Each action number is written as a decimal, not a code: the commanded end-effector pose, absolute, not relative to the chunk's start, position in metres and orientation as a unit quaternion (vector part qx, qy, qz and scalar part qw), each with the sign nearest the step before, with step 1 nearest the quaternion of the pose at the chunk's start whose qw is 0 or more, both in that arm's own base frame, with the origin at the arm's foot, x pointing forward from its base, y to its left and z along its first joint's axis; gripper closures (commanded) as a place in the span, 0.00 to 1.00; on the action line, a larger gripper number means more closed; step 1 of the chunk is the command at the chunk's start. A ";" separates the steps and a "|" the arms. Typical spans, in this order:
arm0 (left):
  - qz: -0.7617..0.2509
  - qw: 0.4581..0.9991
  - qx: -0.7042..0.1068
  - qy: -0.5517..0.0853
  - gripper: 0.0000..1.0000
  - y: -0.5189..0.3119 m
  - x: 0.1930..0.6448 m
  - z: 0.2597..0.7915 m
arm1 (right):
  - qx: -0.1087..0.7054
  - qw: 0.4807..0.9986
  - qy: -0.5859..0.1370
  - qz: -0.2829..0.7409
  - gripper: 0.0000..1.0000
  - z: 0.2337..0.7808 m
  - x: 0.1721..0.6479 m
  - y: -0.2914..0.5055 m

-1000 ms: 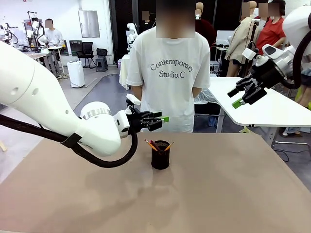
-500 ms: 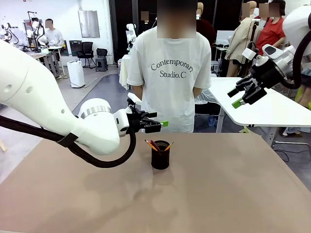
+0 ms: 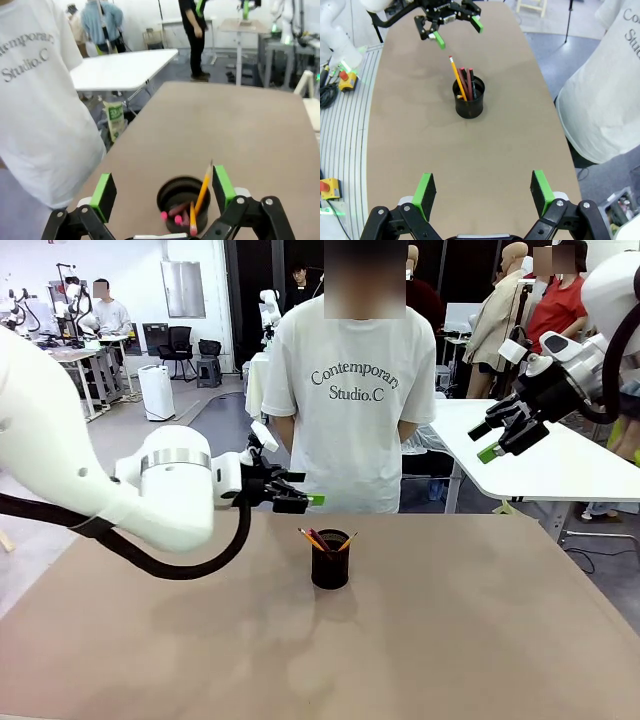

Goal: Place the pens into the pen holder.
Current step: Pick up a writing instrument from the table and place it into the Pen holder.

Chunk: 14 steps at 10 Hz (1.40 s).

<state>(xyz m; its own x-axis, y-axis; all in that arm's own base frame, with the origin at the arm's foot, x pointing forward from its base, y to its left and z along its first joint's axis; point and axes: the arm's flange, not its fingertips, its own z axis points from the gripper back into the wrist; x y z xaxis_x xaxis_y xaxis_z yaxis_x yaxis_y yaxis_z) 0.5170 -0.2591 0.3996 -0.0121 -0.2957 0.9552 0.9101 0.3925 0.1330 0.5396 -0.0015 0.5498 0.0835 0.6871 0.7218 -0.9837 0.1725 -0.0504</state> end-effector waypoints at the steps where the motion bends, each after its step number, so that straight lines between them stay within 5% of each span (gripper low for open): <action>1: -0.514 0.653 -0.290 -0.475 0.00 -0.236 0.506 0.413 | 0.239 0.703 -0.313 0.593 0.00 0.553 0.536 -0.001; 4: -0.586 0.674 -0.221 -0.392 0.00 -0.193 0.500 0.431 | 0.239 0.703 -0.313 0.593 0.00 0.553 0.536 -0.001; 8: -0.637 0.645 -0.169 -0.387 0.00 -0.142 0.497 0.459 | 0.239 0.703 -0.313 0.593 0.00 0.553 0.536 -0.001; 14: -0.609 0.660 -0.257 -0.357 0.00 -0.096 0.520 0.480 | 0.239 0.703 -0.313 0.593 0.00 0.553 0.536 -0.001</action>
<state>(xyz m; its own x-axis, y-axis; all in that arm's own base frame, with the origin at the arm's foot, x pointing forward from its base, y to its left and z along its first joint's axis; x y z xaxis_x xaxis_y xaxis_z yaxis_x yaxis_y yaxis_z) 0.5077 -0.0993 0.4707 -0.0221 -0.6145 0.7886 0.9829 0.1309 0.1296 0.5396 -0.0016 0.5498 0.0837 0.6870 0.7218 -0.9837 0.1727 -0.0503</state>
